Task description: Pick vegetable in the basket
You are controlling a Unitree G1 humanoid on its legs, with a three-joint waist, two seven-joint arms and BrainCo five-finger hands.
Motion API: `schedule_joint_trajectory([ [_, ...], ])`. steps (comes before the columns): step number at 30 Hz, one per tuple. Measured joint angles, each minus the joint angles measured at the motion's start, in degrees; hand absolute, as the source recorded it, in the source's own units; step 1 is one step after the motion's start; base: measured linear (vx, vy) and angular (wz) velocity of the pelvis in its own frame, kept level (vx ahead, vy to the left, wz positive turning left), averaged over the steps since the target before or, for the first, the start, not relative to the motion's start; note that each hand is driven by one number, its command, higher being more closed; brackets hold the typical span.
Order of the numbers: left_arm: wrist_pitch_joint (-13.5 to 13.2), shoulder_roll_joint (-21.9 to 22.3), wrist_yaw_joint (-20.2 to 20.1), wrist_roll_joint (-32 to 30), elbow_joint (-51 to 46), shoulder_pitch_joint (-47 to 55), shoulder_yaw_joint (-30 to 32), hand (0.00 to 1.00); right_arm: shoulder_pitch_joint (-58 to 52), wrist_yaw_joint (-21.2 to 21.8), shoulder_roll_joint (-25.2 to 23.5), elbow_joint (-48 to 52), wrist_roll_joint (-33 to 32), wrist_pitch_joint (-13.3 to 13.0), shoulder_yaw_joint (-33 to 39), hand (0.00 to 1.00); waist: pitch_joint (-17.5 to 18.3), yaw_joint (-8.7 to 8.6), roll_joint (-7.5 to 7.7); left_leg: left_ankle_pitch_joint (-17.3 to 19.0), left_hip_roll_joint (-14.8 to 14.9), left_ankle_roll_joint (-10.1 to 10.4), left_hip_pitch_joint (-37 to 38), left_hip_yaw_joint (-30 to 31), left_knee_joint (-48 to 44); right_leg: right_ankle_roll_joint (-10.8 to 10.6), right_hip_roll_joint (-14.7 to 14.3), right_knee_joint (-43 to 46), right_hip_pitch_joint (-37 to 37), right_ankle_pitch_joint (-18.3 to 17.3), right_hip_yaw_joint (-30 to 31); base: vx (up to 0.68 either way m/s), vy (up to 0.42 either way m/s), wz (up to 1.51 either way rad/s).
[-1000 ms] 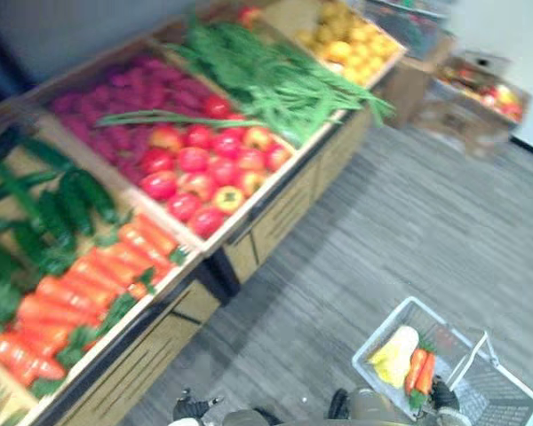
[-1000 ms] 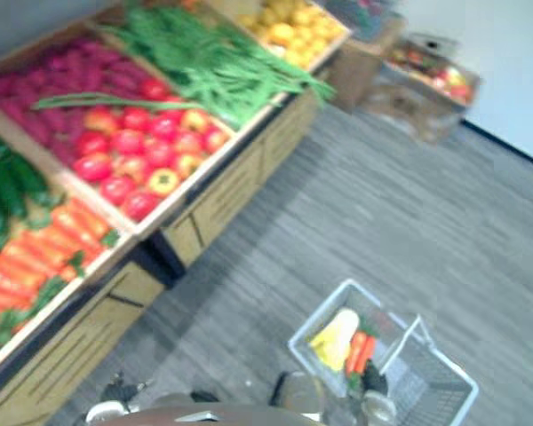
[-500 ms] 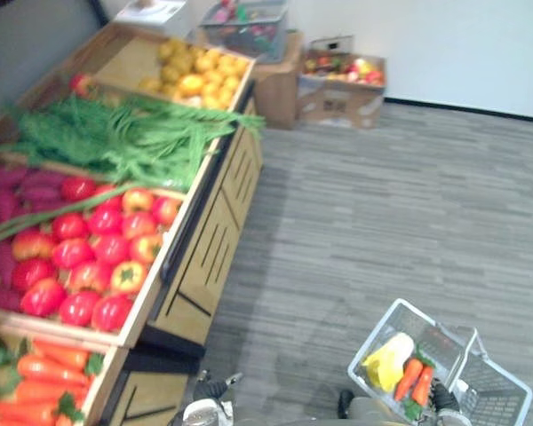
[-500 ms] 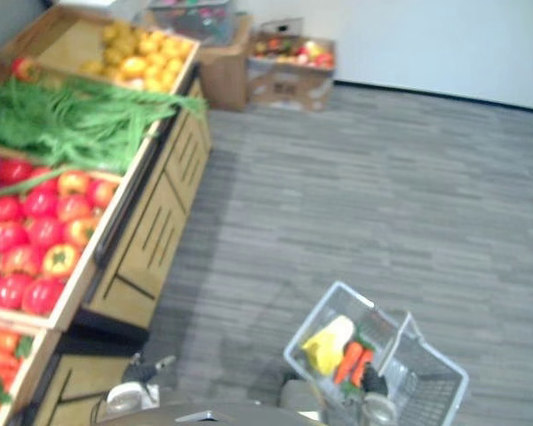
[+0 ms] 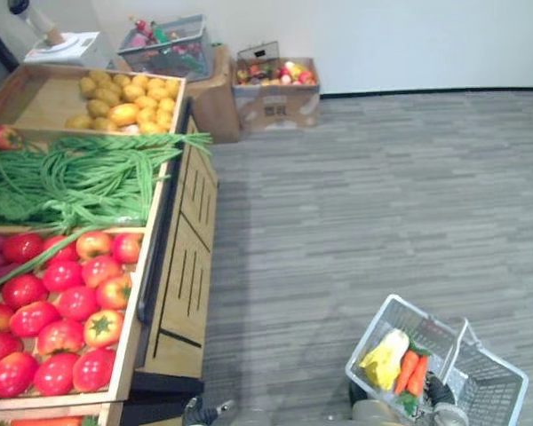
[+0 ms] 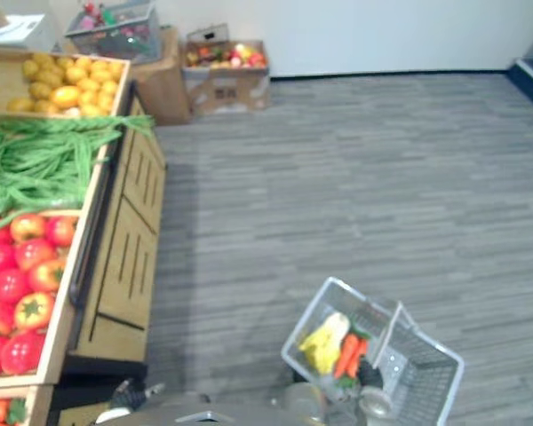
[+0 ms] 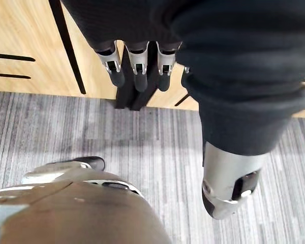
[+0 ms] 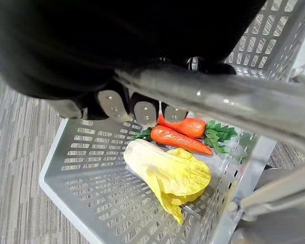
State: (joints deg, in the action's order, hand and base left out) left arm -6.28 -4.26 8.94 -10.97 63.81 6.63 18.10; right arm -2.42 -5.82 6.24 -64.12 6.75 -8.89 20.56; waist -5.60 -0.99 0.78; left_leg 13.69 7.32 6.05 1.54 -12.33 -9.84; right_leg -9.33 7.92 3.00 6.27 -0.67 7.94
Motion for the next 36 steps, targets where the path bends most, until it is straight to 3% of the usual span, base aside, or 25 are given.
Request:
schedule_joint_trajectory([
  [5, 0.1, -0.3, 0.0, -1.6, -0.2, -0.8, -2.3, 0.0, -0.3, 0.0, -0.5, 0.8, 0.0, 0.1, -0.8, 1.0, 0.4, 0.02, 0.46, 0.0, 0.4, 0.1, 3.8, -5.0, 2.5, 0.4, -0.5, 2.4, 1.3, 0.8, -0.8, 0.05, 0.005, -0.41],
  [15, -0.8, -0.6, -0.8, -0.3, -1.0, -0.4, -1.9, 0.0, -2.2, 0.0, -2.6, 1.3, 0.0, 0.1, 2.3, 1.0, 1.9, 1.18, 2.21, 0.0, -0.3, 0.0, 4.6, -5.7, 2.7, 0.4, 0.4, 2.0, 0.7, 0.7, -5.0, 0.0, -0.005, -0.02],
  [21, -0.8, 0.1, -2.7, 6.6, 1.8, 0.3, -2.0, 0.0, -2.9, 0.7, -0.9, -1.7, 0.0, 0.7, 5.5, 1.0, 4.1, 0.94, -0.29, -0.1, 0.5, 0.2, 4.6, -5.6, 3.9, 0.7, -1.0, -5.3, -2.0, 3.7, -5.9, 0.01, -0.043, -0.04],
  [24, -0.8, 0.2, -3.2, 8.7, 2.4, 0.3, -2.1, 0.0, -3.0, 1.2, -0.3, -2.3, 0.0, 1.0, 6.1, 1.0, 4.4, 0.84, -0.77, -0.1, 0.5, 0.2, 5.0, -5.6, 4.2, 0.7, -1.0, -7.2, -3.2, 4.6, -6.0, 0.03, -0.013, -0.01],
  [36, -0.9, -0.4, -5.2, 11.7, 4.0, 0.0, -2.0, 0.0, -2.4, 1.4, 0.0, -4.4, 0.0, 0.8, 6.1, 1.0, 4.7, 0.84, 0.0, -0.1, -0.1, 0.2, 5.8, -5.5, 4.4, 0.7, -0.5, -8.9, -4.6, 5.3, -5.9, 0.0, 0.0, 0.0],
])
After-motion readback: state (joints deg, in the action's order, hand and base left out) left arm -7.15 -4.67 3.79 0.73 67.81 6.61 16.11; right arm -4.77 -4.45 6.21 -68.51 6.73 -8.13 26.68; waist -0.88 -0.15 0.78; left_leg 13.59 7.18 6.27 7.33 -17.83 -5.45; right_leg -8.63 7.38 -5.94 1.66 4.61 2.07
